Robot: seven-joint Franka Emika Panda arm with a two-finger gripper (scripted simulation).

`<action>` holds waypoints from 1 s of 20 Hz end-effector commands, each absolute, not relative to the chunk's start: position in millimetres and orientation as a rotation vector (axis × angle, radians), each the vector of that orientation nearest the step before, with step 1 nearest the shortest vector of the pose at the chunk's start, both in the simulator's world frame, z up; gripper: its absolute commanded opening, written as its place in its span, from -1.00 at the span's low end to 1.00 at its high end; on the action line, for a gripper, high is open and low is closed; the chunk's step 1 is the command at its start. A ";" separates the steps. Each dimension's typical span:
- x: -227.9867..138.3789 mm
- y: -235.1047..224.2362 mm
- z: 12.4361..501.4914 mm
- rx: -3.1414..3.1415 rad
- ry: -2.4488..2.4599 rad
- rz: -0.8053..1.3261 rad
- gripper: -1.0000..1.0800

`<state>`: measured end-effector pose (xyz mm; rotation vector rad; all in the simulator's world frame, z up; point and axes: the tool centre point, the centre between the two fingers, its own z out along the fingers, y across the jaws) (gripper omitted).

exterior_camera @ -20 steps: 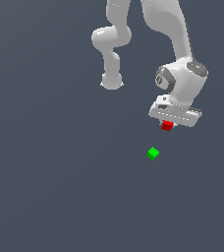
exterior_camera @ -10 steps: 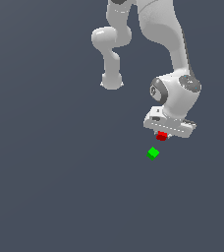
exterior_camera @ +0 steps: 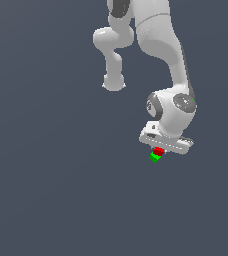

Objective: Stack the red cube on top of the green cube.

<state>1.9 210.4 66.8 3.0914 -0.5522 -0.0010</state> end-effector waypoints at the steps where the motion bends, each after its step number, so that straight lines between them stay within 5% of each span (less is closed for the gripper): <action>1: 9.8 206.8 63.9 3.093 -0.550 0.000 -1.00; 10: 15.5 204.7 61.9 3.093 -0.550 0.000 -1.00; 11: 15.5 204.7 61.9 3.093 -0.550 0.000 0.92; 20: 15.5 204.7 61.9 3.093 -0.550 0.000 0.92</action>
